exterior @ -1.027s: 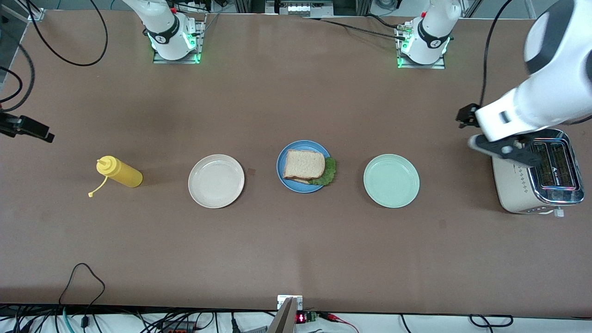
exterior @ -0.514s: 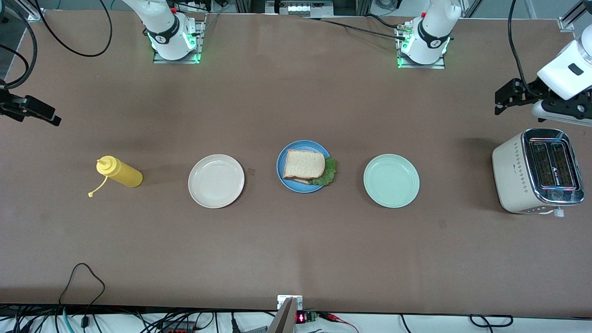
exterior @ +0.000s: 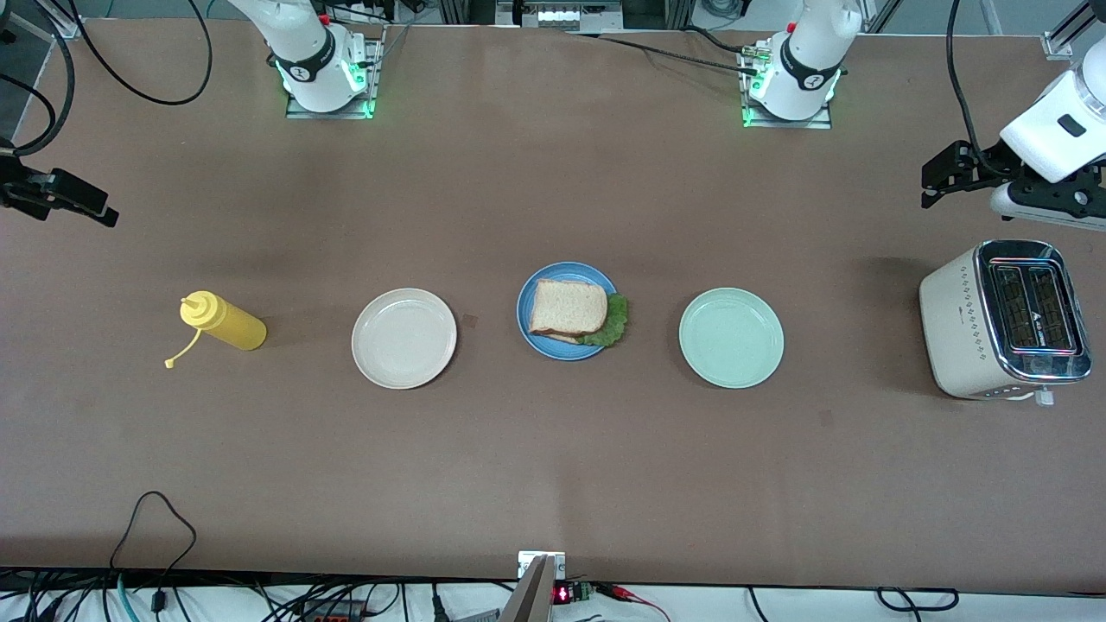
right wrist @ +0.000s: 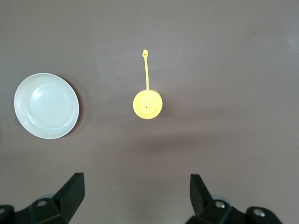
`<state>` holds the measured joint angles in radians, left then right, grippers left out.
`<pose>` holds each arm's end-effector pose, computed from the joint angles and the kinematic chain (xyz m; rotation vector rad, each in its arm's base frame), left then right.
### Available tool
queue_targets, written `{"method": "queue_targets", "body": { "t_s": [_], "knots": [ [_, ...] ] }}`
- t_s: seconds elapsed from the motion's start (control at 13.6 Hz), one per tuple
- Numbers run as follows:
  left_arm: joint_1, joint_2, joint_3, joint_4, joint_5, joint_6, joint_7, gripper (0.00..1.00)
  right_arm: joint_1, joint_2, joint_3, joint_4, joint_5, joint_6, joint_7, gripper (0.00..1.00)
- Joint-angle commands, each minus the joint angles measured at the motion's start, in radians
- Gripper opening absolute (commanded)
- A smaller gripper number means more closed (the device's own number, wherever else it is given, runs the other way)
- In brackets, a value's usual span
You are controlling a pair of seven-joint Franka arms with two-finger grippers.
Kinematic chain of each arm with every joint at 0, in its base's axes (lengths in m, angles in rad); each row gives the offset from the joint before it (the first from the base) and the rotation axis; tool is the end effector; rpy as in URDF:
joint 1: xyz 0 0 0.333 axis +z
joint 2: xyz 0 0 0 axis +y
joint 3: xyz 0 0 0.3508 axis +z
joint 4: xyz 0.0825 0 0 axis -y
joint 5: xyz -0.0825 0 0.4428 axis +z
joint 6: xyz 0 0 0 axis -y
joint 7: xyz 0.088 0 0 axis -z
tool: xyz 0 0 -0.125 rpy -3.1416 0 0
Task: Make sandwich in blue plate with both arms
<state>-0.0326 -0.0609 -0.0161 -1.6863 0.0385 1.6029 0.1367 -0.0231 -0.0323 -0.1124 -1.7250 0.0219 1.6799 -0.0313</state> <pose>0.5923 -0.0244 0.6195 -3.0894 0.2897 0.0376 0.6018 -0.0804 0.5881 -3.1108 0.1660 0.0169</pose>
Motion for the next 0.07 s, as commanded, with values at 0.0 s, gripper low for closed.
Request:
{"method": "queue_targets", "body": {
  "t_s": [0.0],
  "knots": [
    [-0.012,-0.02,0.011,-0.006,-0.002,-0.009,-0.009,1.0,0.0,-0.023,0.004,-0.016,-0.008,-0.014,-0.009,1.0]
  ]
}}
